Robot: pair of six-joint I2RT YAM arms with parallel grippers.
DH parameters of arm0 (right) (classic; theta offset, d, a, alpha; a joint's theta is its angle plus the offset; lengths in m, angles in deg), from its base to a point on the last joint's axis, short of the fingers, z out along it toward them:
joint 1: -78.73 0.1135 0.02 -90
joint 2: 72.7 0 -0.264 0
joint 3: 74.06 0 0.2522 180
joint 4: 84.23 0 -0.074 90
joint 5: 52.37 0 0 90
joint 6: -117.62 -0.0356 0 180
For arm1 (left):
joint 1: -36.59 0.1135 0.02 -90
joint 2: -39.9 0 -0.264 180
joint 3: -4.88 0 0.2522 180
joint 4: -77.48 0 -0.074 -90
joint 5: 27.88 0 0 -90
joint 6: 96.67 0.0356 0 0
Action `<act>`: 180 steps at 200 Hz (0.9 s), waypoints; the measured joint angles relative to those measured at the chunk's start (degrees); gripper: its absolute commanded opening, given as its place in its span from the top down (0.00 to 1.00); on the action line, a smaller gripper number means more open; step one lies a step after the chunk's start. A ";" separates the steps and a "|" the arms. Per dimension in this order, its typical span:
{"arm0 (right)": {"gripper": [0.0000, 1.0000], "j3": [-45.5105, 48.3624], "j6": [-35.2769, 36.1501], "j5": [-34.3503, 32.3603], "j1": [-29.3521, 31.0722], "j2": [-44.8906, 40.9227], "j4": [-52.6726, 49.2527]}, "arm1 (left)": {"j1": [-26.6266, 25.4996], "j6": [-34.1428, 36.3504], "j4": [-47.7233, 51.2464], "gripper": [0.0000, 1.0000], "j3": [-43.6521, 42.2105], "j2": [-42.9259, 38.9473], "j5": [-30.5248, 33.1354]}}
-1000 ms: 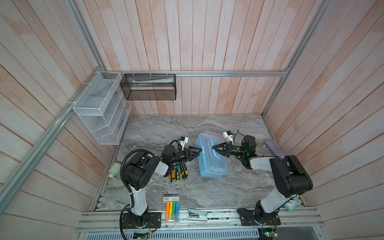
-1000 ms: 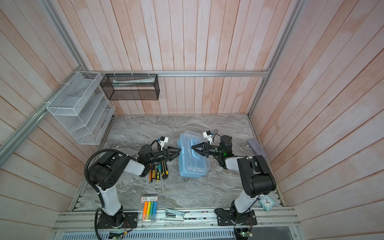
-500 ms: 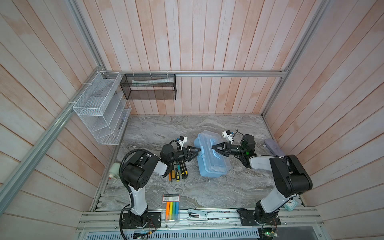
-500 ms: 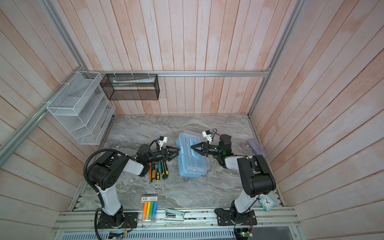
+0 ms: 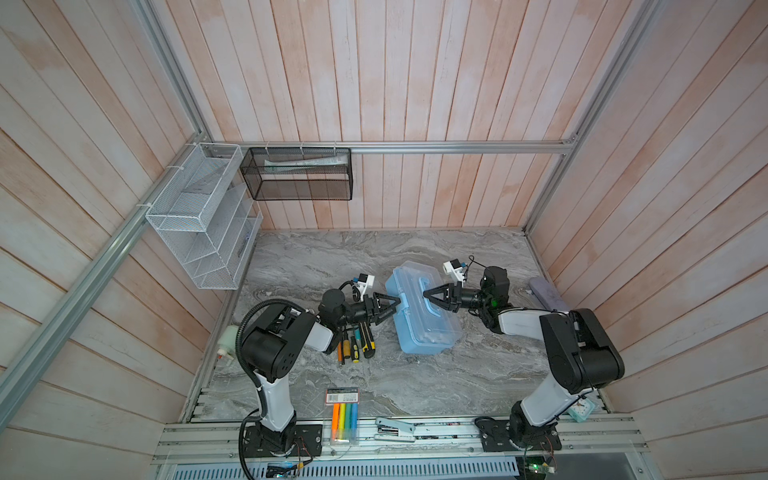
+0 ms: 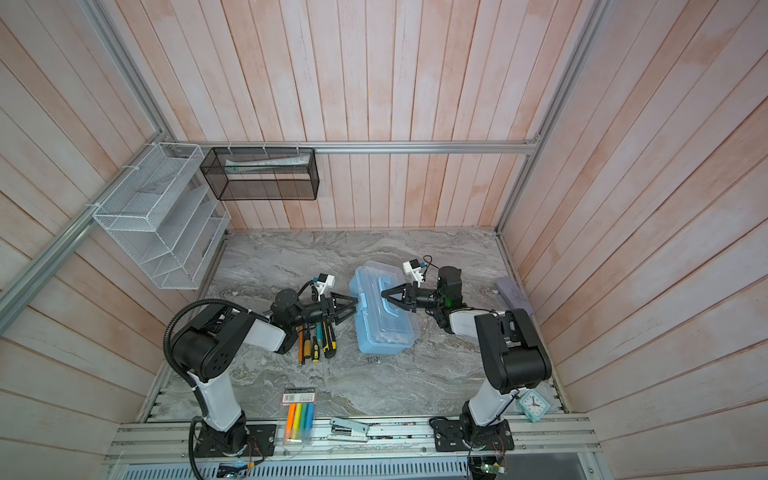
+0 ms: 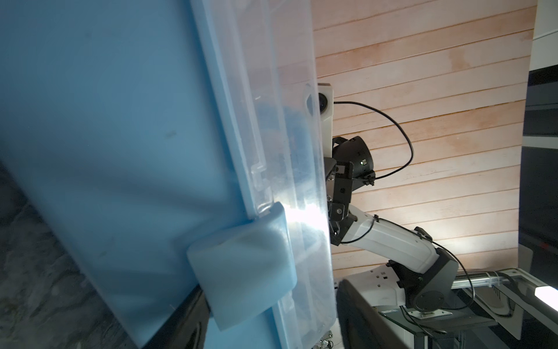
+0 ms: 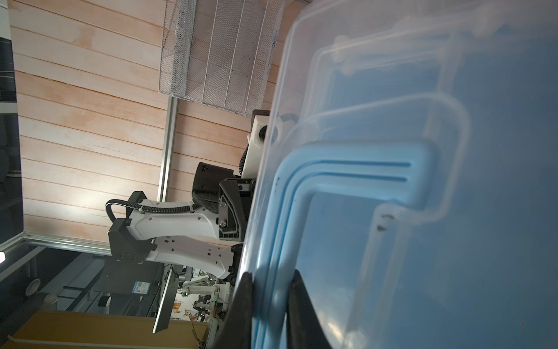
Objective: Pack the tool kit
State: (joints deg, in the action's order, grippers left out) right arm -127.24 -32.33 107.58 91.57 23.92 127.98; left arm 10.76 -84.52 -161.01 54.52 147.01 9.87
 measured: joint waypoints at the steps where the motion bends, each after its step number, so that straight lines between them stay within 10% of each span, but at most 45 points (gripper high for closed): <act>1: 1.00 0.00 0.00 0.00 0.00 0.00 0.00 | 0.00 -0.02 -0.07 0.31 0.00 0.00 0.00; 180: 1.00 3.43 9.42 -9.62 -2.10 -1.62 -14.40 | 0.81 9.49 3.61 0.27 0.28 -16.00 -4.85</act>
State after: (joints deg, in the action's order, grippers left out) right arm -123.80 -22.91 97.96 89.47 22.30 113.58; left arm 11.57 -75.03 -157.40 54.81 131.01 5.02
